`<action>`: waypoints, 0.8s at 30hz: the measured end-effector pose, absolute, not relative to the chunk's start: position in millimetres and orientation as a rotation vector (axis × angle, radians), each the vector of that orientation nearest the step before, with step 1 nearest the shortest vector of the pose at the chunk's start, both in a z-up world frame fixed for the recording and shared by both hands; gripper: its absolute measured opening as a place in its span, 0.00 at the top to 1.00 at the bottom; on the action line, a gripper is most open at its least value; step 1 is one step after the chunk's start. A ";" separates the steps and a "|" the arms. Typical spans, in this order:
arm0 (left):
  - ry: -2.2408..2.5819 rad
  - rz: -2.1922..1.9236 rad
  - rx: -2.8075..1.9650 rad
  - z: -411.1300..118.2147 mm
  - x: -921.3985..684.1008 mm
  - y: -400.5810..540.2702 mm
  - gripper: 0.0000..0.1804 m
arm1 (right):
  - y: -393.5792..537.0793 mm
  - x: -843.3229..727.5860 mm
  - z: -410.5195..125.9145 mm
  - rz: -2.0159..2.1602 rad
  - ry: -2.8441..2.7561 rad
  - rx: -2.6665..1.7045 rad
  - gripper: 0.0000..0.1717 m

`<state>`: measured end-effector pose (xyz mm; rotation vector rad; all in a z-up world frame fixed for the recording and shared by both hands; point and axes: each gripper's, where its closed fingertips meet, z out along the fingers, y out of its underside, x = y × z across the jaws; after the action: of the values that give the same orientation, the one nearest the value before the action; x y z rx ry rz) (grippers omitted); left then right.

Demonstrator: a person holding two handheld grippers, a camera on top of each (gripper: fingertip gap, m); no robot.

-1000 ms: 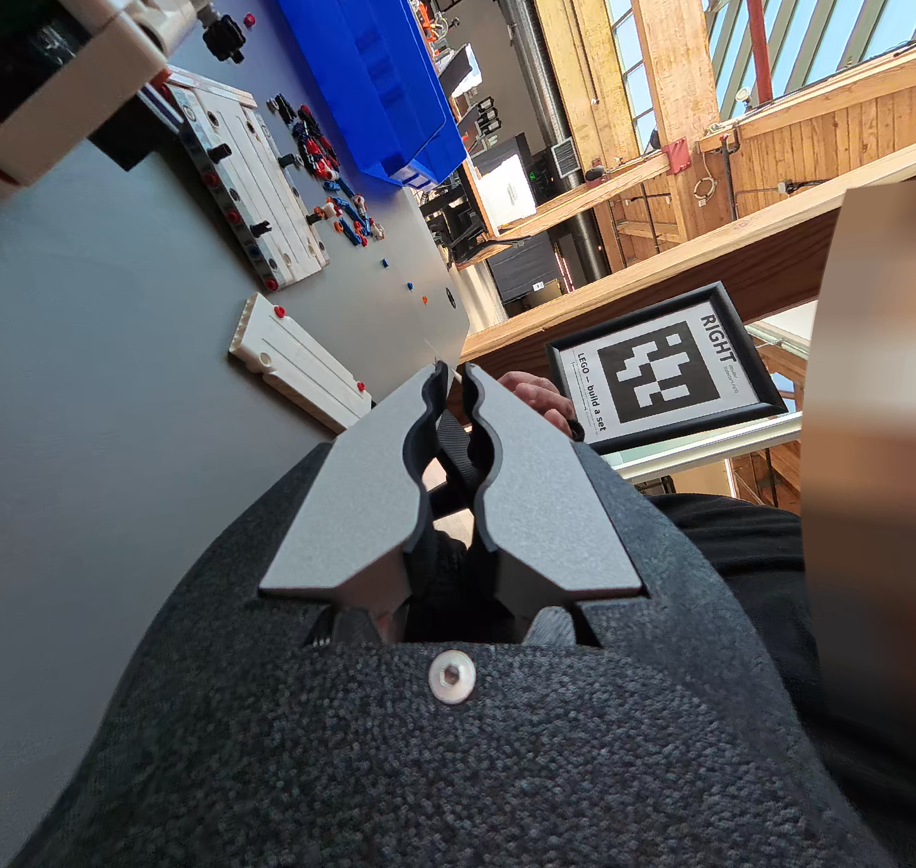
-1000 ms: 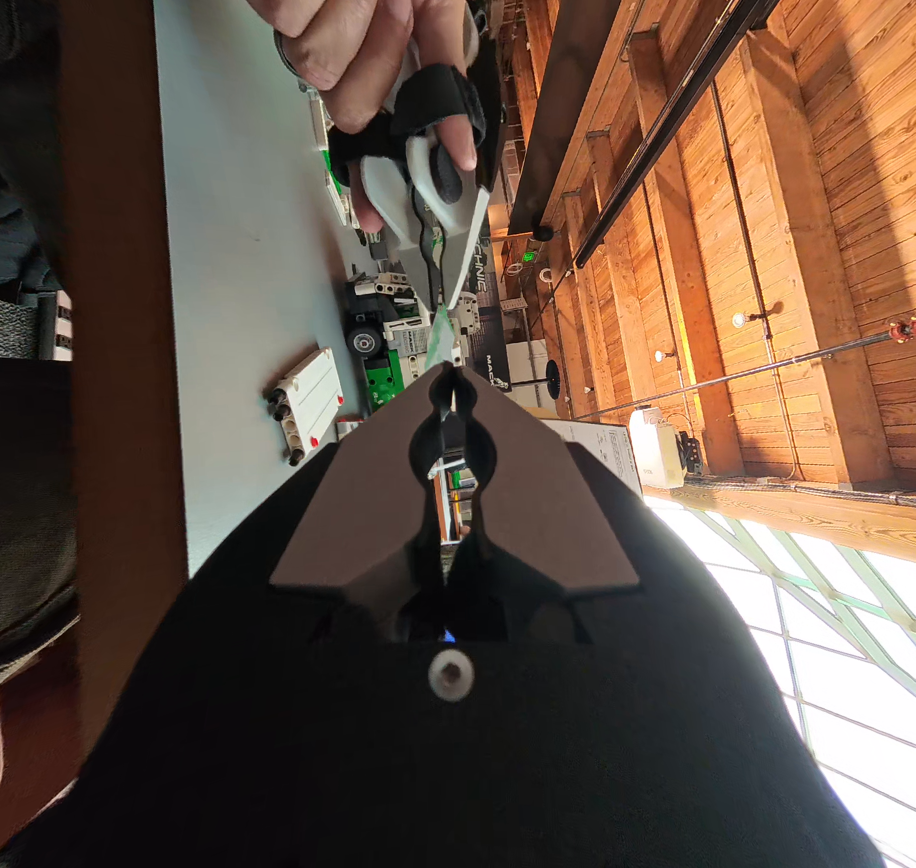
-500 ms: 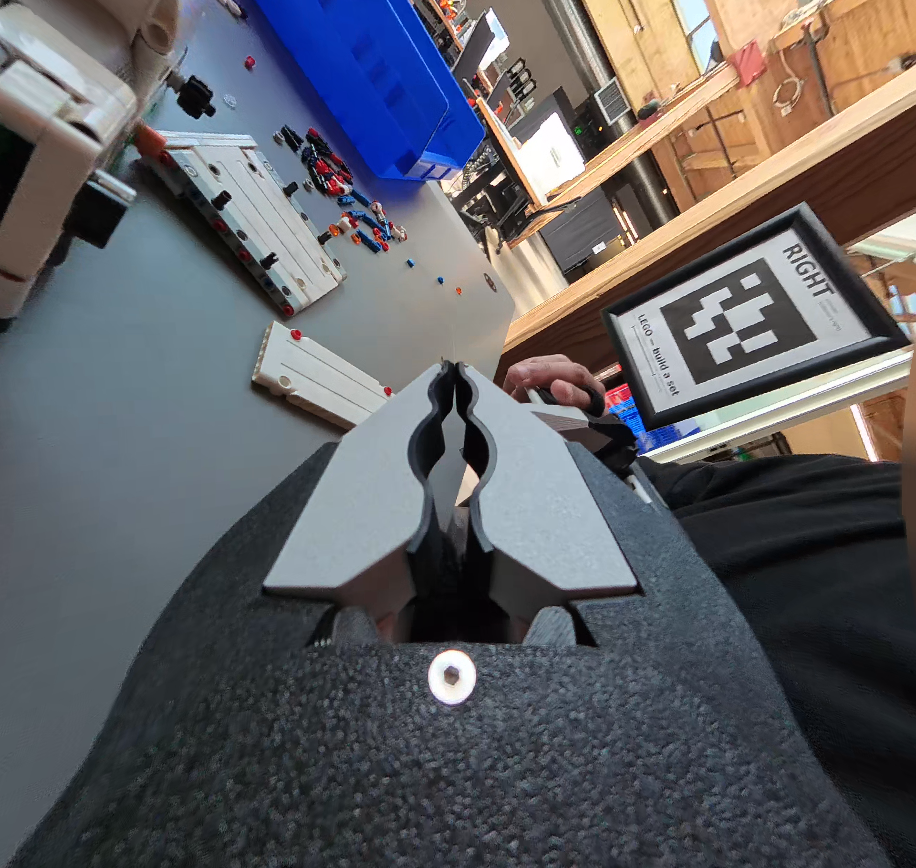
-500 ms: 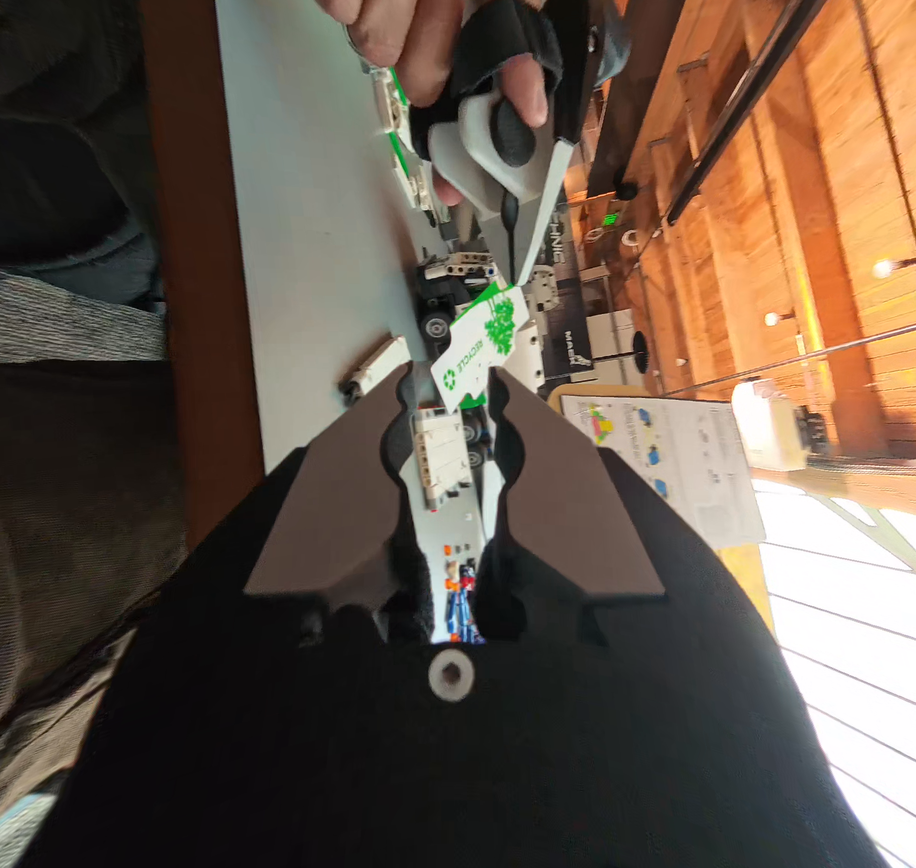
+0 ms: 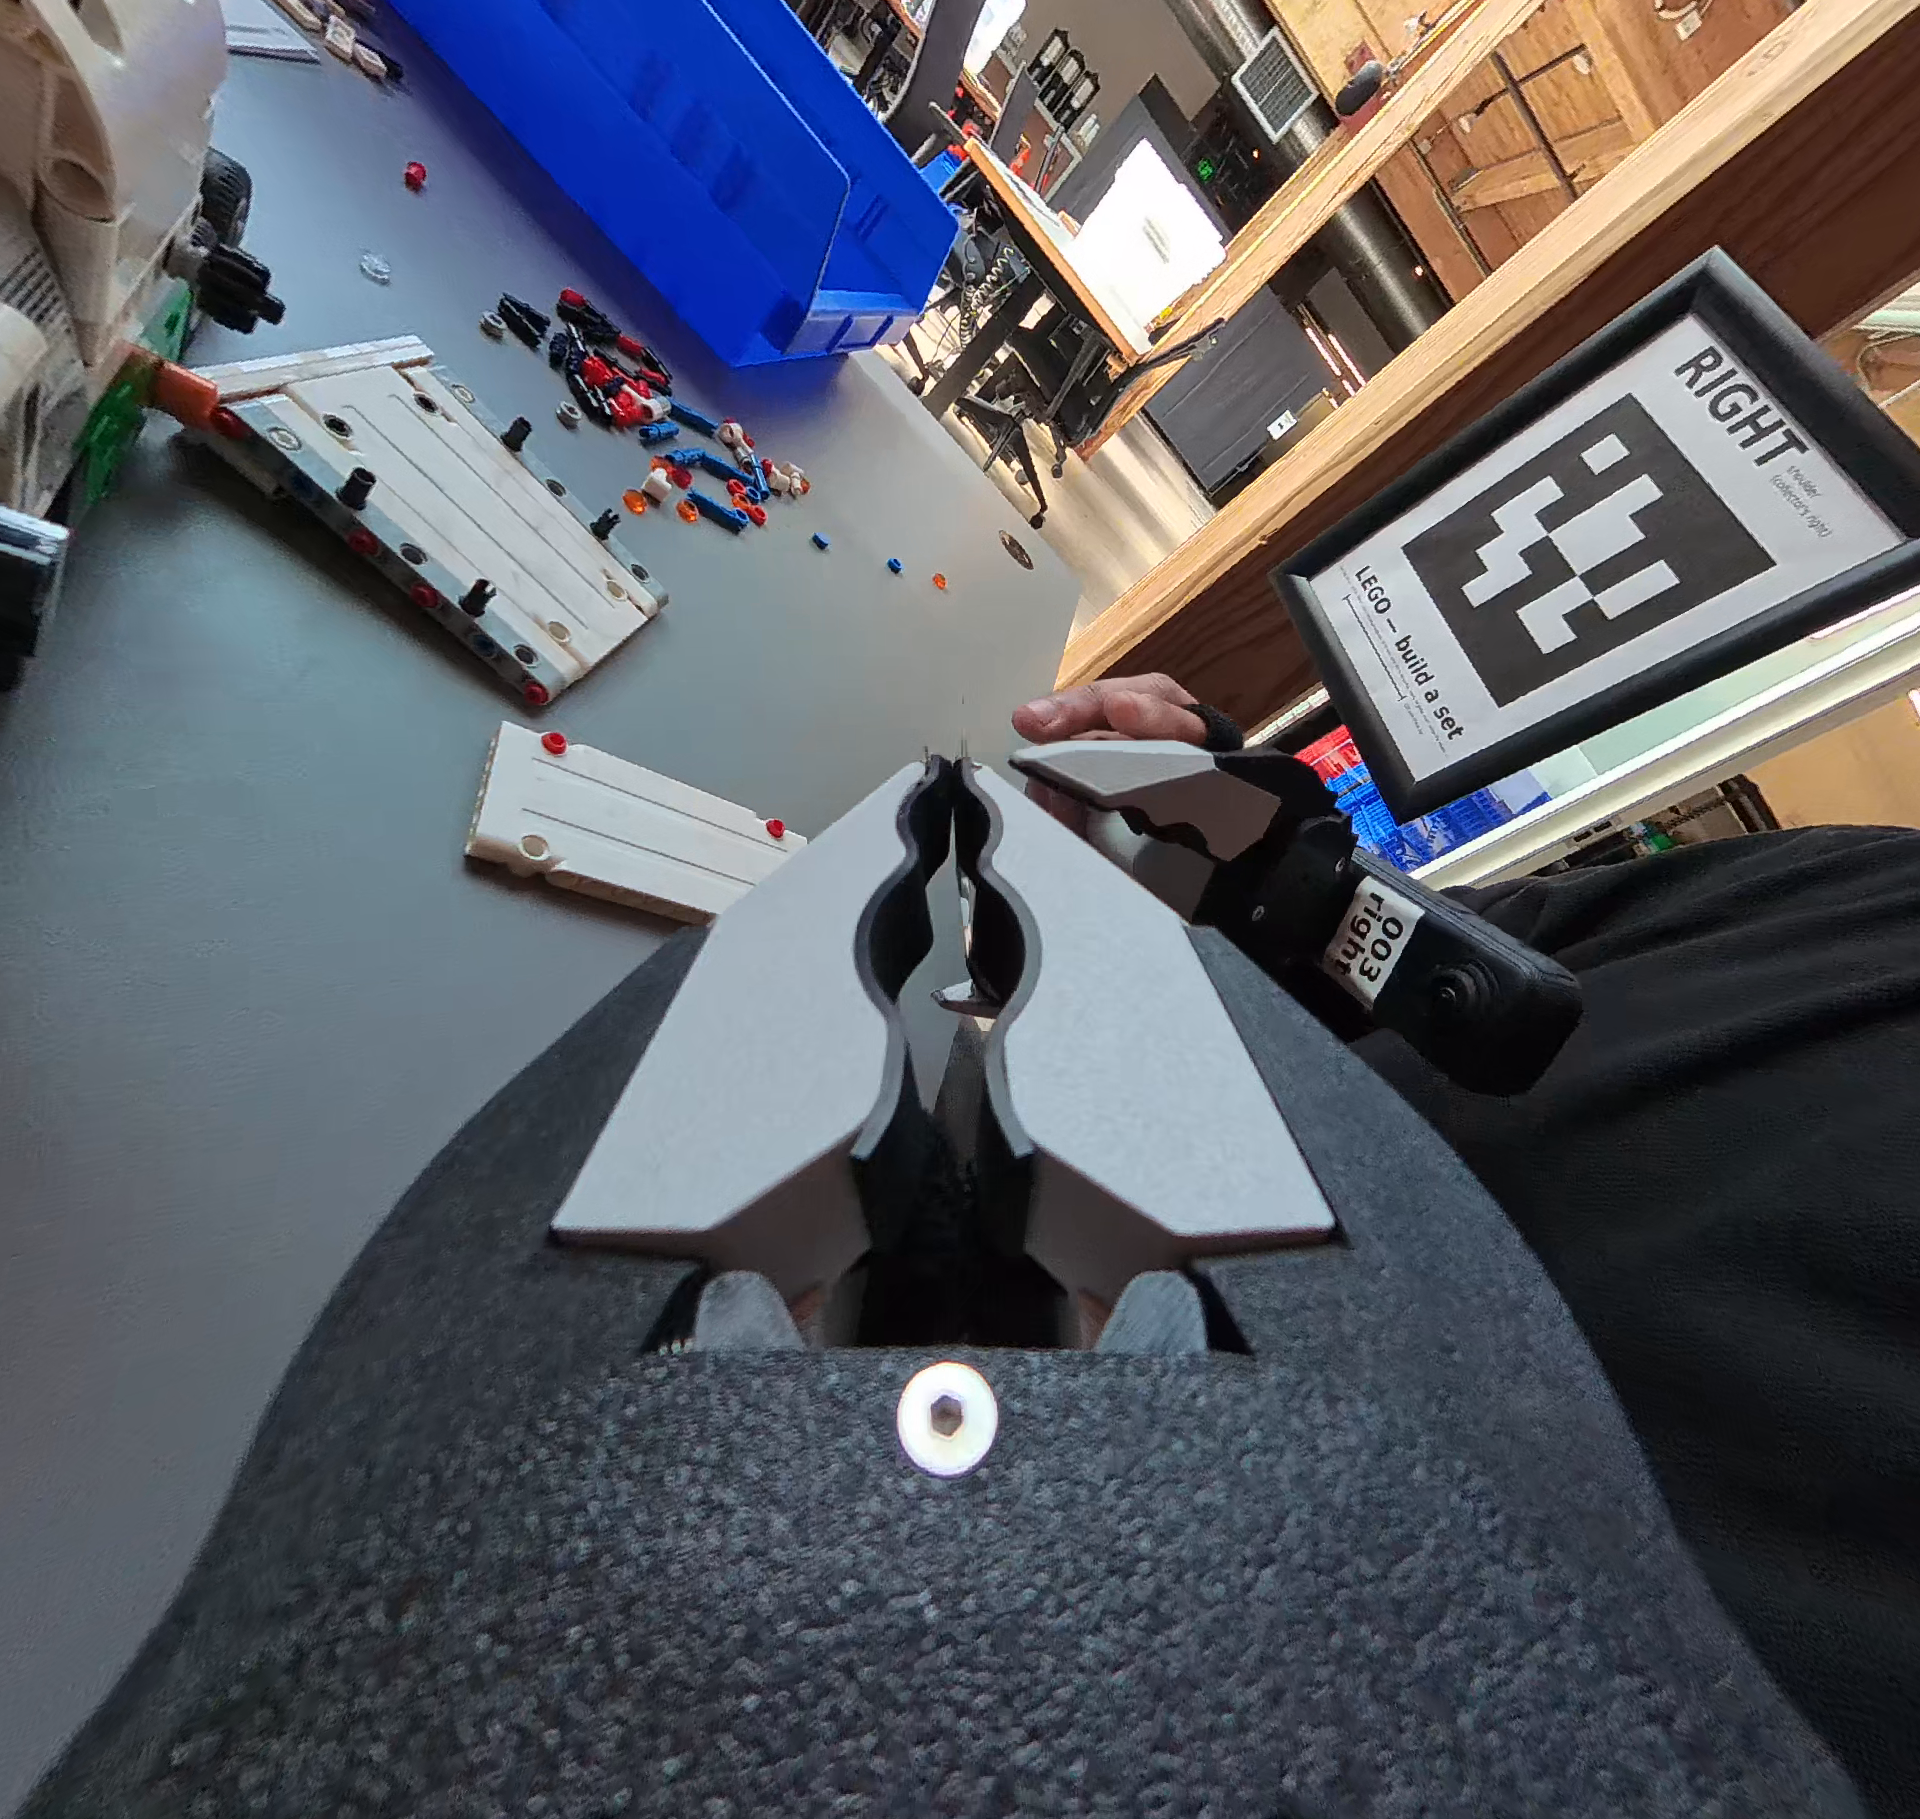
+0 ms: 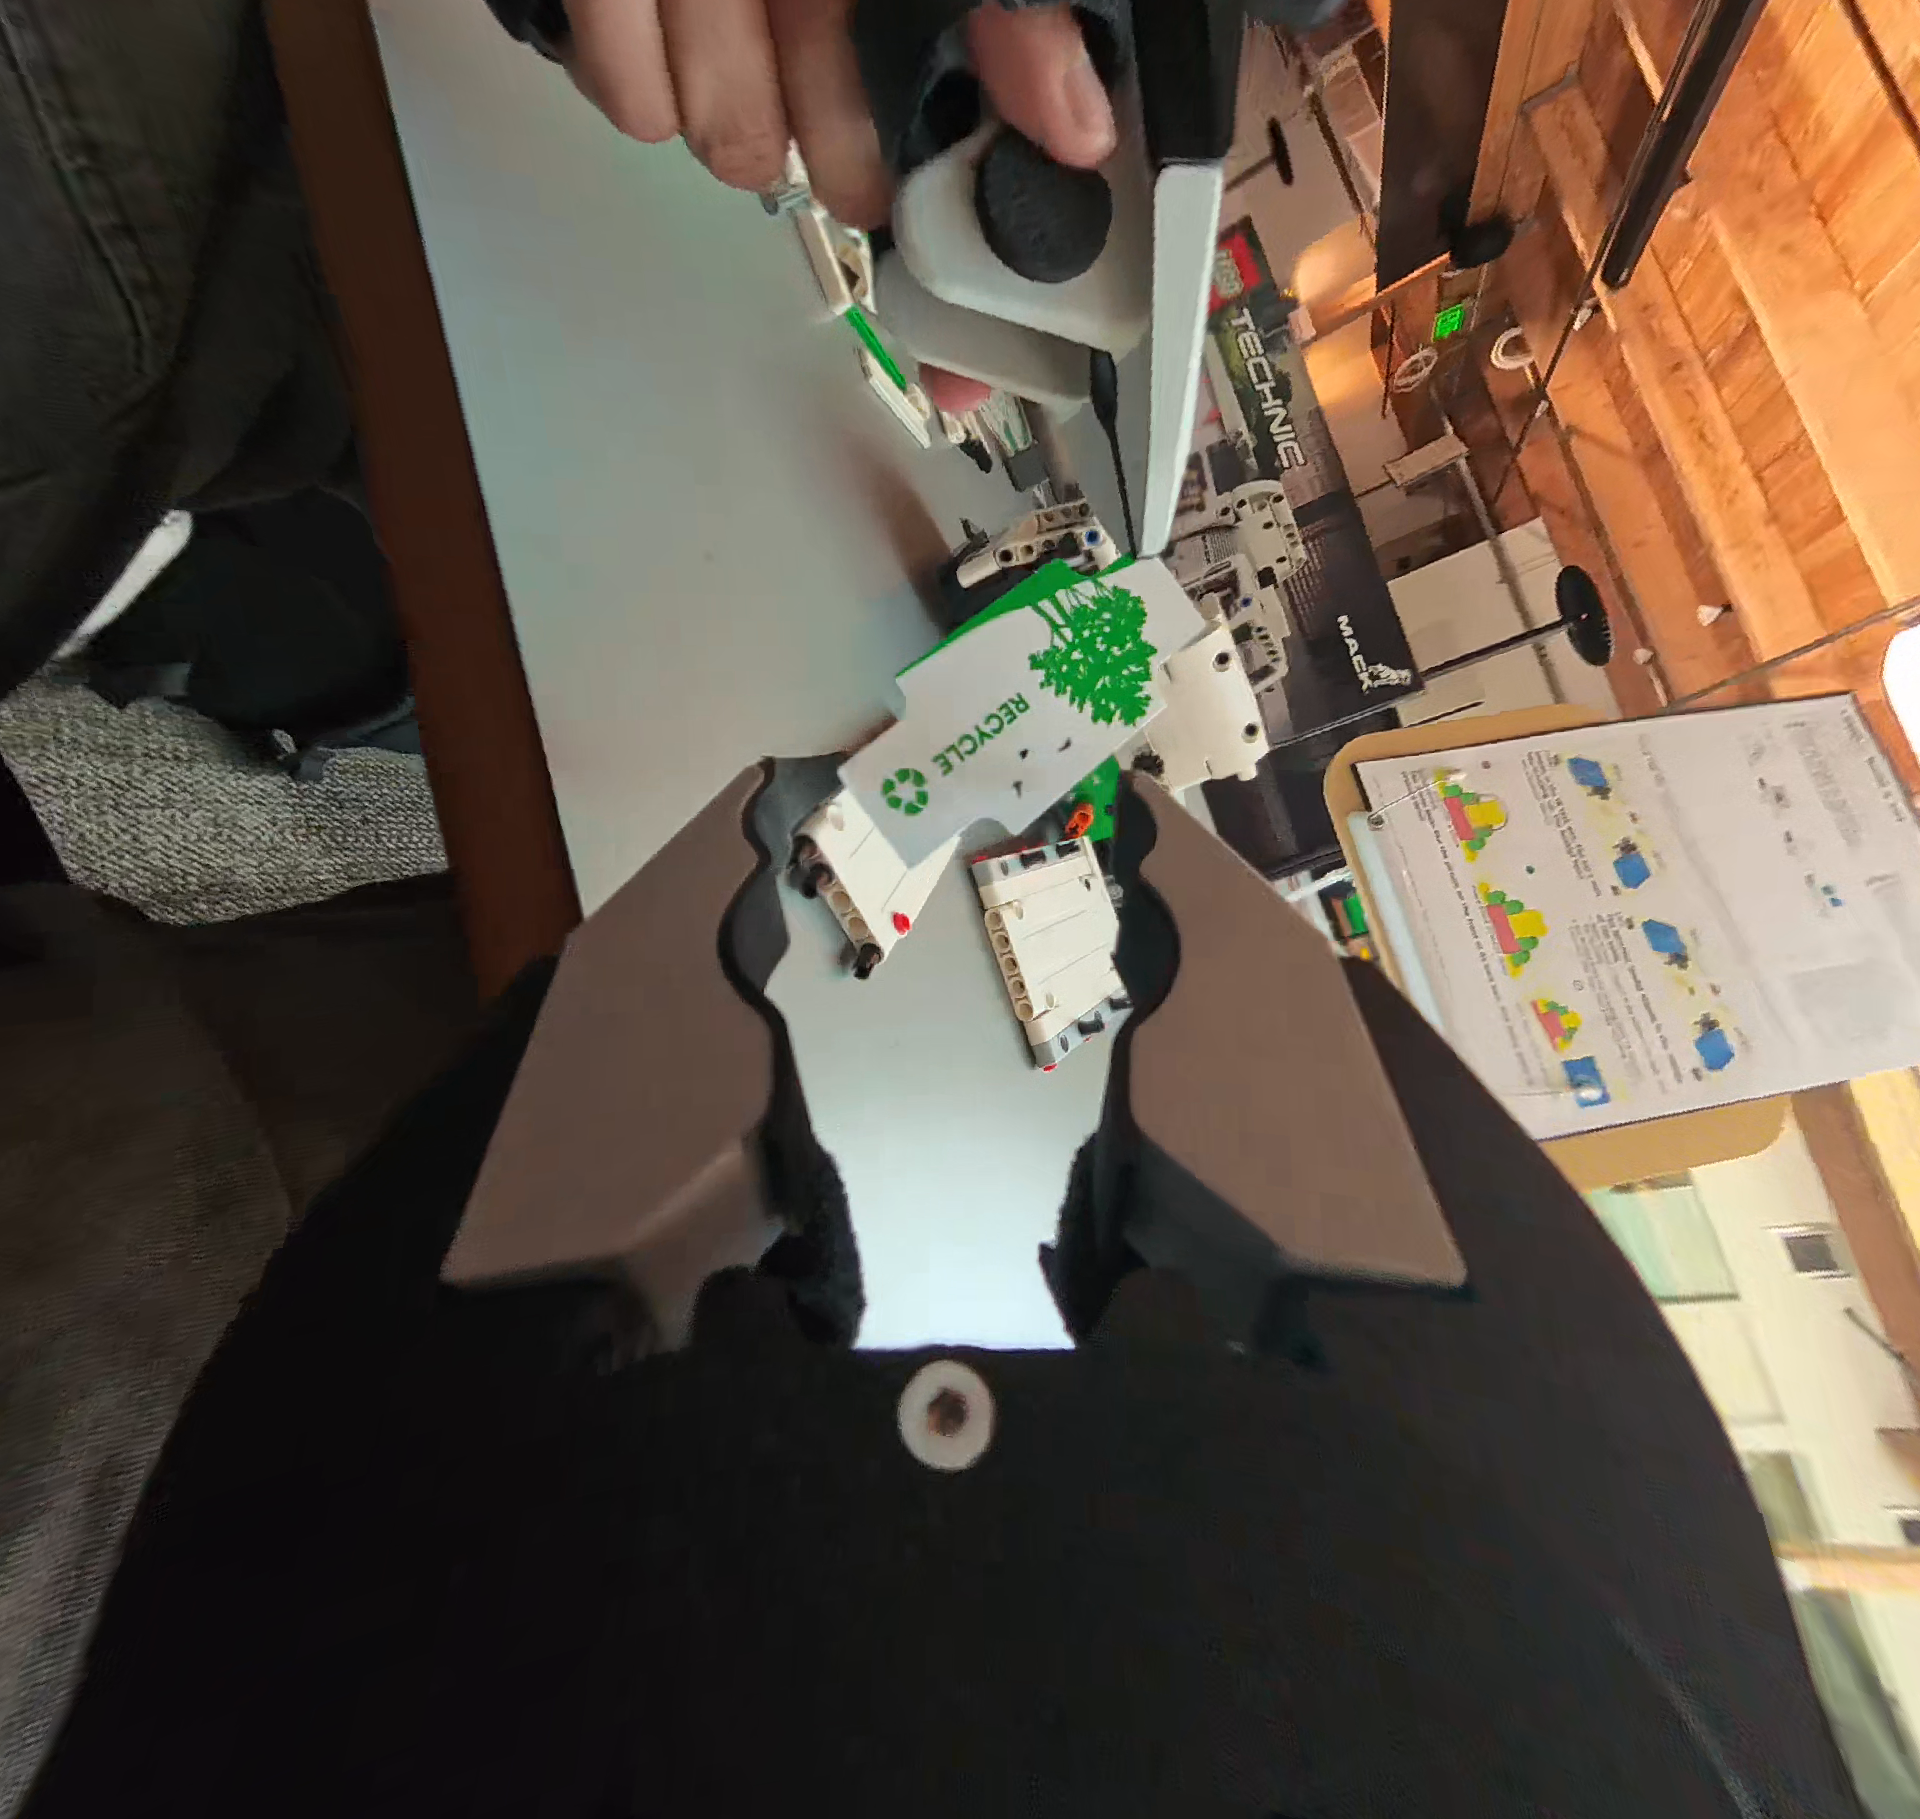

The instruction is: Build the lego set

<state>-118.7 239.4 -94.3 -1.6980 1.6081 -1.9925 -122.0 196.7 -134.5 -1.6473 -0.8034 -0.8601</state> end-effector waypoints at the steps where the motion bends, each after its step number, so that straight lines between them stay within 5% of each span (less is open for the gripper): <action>1: 1.609 -1.991 -1.696 -93.8 -119.0 239.5 1.00 | 197.2 -120.4 -134.1 -0.827 -0.772 -1.668 0.62; 13: 1.576 -2.001 -1.639 -79.3 -123.3 248.1 1.00 | 198.0 -117.3 -153.6 -0.515 -0.623 -1.855 0.57; 24: 1.295 -2.363 -1.969 -96.6 -102.0 265.1 1.00 | 182.1 -101.1 -121.9 0.078 -0.309 -1.789 0.86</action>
<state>-102.0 265.1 -96.6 -1.9689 1.2952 -2.3629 -101.1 182.1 -121.9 -1.7890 -0.3092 0.0777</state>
